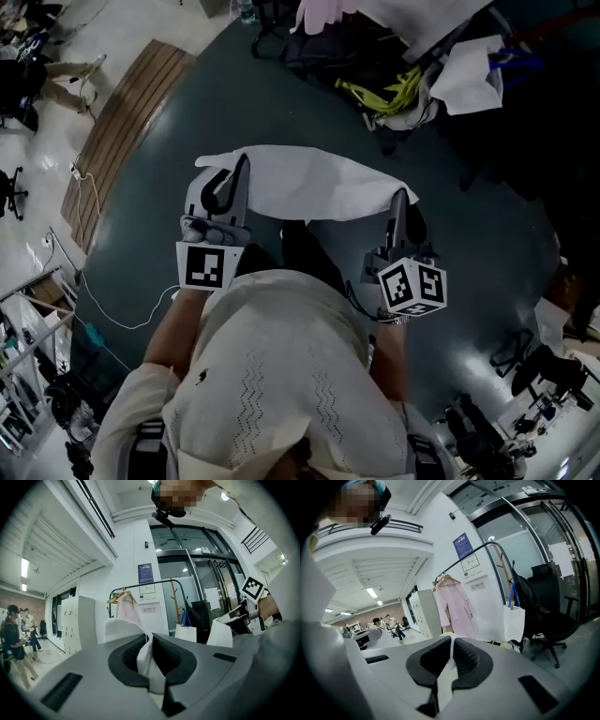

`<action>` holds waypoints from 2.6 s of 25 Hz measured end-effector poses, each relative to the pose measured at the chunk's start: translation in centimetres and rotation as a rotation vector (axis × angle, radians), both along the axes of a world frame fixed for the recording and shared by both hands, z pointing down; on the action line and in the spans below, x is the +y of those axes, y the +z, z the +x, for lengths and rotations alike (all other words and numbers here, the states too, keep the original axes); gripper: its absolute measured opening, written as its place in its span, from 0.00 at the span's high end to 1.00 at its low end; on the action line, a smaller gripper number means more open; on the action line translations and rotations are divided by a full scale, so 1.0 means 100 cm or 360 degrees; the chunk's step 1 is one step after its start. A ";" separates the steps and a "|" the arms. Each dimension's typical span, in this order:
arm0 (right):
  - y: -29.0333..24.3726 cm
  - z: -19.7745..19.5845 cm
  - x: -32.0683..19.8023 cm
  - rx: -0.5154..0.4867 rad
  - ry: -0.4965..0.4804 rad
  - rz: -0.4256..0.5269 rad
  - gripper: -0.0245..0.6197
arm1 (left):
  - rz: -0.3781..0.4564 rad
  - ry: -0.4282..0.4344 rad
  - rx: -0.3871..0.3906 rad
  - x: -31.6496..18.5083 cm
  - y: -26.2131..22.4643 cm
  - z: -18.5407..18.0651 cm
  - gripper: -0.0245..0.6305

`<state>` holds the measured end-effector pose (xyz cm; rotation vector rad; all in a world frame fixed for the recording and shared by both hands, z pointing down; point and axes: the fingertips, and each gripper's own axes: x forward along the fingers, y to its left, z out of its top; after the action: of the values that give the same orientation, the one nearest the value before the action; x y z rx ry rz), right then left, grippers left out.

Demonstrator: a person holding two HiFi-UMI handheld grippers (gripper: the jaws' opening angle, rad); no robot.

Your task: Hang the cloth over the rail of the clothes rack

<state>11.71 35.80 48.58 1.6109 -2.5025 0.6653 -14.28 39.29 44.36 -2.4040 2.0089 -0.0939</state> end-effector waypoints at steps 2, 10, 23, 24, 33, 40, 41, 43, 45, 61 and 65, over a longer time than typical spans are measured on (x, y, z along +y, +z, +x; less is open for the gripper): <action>-0.005 0.012 -0.042 -0.0012 -0.0016 0.0026 0.93 | -0.0003 -0.0022 -0.0018 -0.033 -0.001 0.011 0.93; -0.012 0.040 -0.132 -0.0026 0.0014 0.0059 0.93 | 0.0019 -0.0027 0.0020 -0.129 -0.009 0.024 0.93; -0.010 0.044 -0.250 0.0032 0.0351 0.0077 0.93 | 0.0077 0.0262 0.0034 -0.309 -0.013 0.017 0.93; -0.012 0.042 -0.264 0.0035 0.0394 0.0076 0.93 | 0.0078 0.0306 0.0036 -0.329 -0.014 0.016 0.93; -0.024 0.028 -0.343 0.0109 0.0776 0.0035 0.93 | 0.0081 0.0653 0.0172 -0.495 -0.010 0.009 0.93; -0.058 0.025 -0.377 0.0259 0.0829 0.0173 0.93 | 0.0231 0.0777 0.0199 -0.557 -0.035 0.018 0.93; -0.064 0.027 -0.383 0.0269 0.0829 0.0202 0.93 | 0.0249 0.0782 0.0214 -0.562 -0.041 0.019 0.93; -0.074 0.032 -0.392 0.0273 0.0833 0.0254 0.93 | 0.0287 0.0779 0.0216 -0.570 -0.053 0.021 0.93; -0.079 0.039 -0.399 0.0262 0.0833 0.0278 0.93 | 0.0289 0.0750 0.0202 -0.575 -0.060 0.023 0.93; -0.228 0.118 -0.525 0.0186 0.0525 0.0645 0.93 | 0.0678 0.0724 -0.0015 -0.637 -0.206 0.080 0.93; -0.299 0.126 -0.551 0.0405 0.0390 0.0804 0.93 | 0.0863 0.0720 -0.0030 -0.655 -0.268 0.088 0.93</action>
<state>24.32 -19.28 18.68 2.0258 -2.4230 -0.1798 -5.46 -26.24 17.54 -2.3801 1.2152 0.3755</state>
